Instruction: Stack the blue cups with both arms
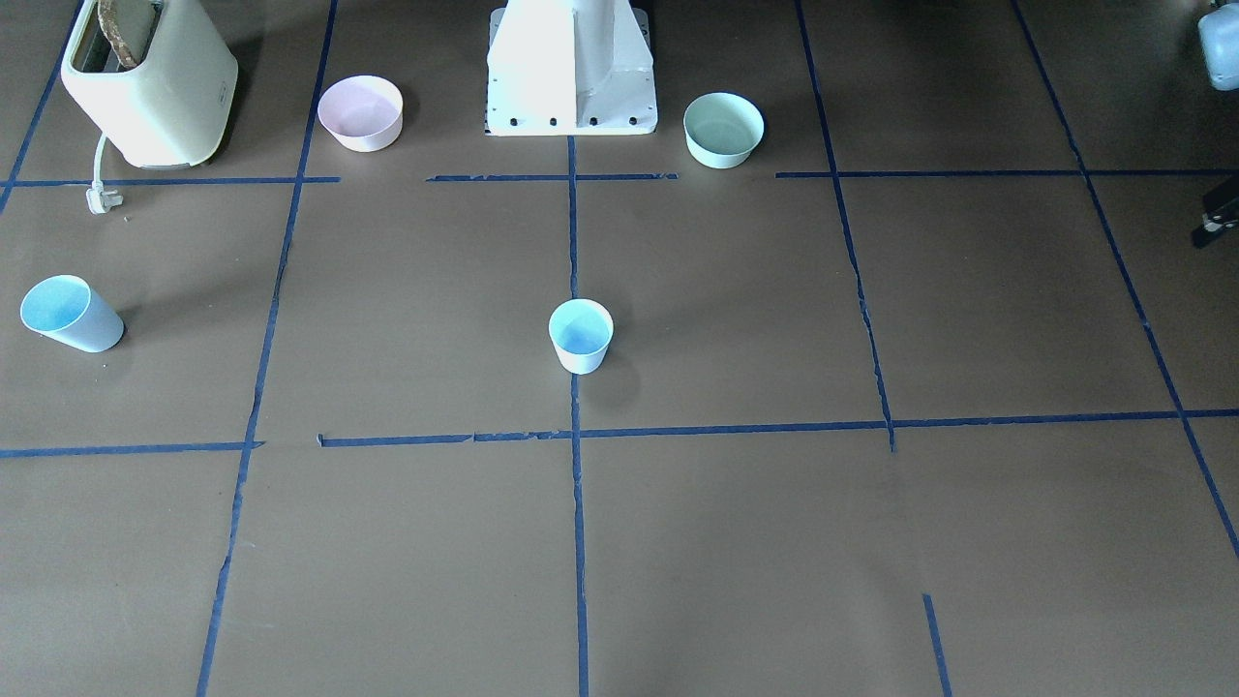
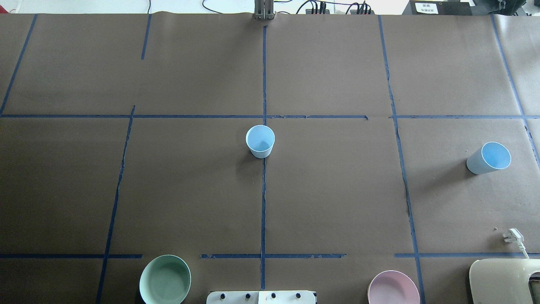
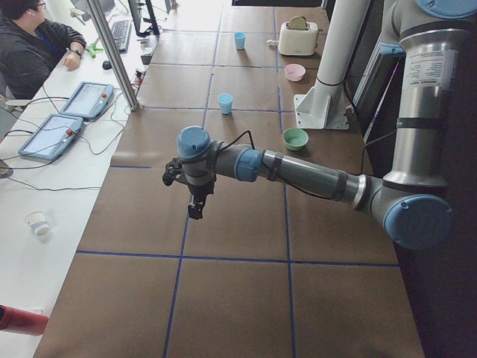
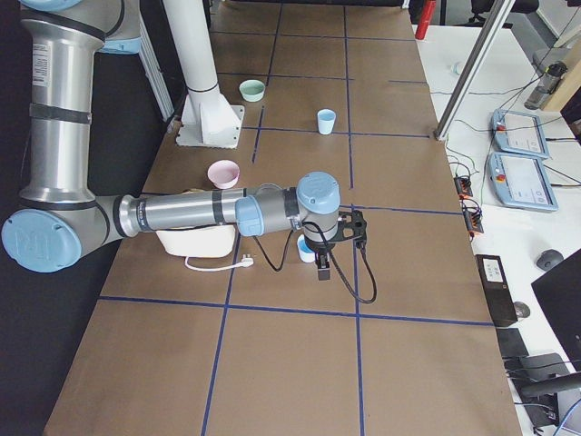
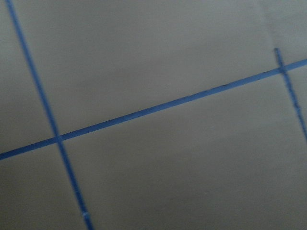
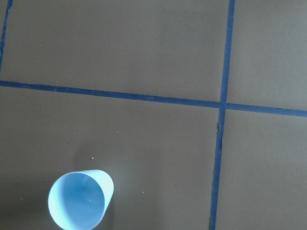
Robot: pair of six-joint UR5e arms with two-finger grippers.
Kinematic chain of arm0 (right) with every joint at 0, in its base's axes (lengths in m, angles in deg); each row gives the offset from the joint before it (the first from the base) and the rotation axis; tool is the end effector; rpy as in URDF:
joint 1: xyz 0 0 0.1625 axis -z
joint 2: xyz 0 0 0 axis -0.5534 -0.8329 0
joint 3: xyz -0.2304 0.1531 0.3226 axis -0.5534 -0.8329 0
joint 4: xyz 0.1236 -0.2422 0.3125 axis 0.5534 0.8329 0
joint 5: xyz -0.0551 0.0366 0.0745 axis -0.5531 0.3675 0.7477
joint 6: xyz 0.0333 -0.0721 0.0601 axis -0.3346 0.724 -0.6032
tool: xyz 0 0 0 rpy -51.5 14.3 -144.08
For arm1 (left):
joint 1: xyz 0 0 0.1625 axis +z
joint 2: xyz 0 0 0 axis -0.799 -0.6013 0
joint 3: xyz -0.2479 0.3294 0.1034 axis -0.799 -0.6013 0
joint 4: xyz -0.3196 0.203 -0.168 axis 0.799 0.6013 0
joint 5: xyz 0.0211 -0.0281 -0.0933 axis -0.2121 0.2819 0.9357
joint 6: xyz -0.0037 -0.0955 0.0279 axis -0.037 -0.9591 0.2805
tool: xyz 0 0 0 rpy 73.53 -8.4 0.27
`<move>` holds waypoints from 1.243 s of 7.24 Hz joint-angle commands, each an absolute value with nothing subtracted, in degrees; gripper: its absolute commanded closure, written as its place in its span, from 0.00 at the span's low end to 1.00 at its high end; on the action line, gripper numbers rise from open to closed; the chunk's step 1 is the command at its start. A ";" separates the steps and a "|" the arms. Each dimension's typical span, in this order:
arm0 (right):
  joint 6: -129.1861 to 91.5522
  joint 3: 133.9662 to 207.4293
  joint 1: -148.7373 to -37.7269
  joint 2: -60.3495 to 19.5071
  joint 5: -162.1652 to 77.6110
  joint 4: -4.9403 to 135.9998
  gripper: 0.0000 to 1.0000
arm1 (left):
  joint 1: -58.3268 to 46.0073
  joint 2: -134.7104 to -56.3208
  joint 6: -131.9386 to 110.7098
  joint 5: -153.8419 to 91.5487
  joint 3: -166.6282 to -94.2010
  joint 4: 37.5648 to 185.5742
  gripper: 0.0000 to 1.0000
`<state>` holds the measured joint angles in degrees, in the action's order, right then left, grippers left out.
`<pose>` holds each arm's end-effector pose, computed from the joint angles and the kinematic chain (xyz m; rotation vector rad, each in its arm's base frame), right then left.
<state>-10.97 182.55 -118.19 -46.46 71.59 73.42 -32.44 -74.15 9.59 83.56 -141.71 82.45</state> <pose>0.0172 -0.4612 0.5659 0.1336 -0.8364 -0.0489 -0.0234 -0.4839 0.5708 0.1333 0.8064 0.2185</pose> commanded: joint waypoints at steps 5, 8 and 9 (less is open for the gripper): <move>-39.03 182.30 -99.63 -42.80 62.34 60.36 0.00 | -39.86 -62.12 15.19 83.99 -140.78 85.99 0.00; -37.30 179.32 -99.08 -48.78 61.35 50.94 0.00 | -39.86 -62.21 13.61 84.08 -141.22 85.99 0.00; -37.38 176.52 -98.30 -48.87 61.53 48.66 0.00 | -39.86 -62.21 13.61 84.08 -141.22 85.99 0.00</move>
<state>-37.37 179.19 -99.04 -48.14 61.44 51.61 -39.86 -62.20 13.67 84.07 -141.17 85.99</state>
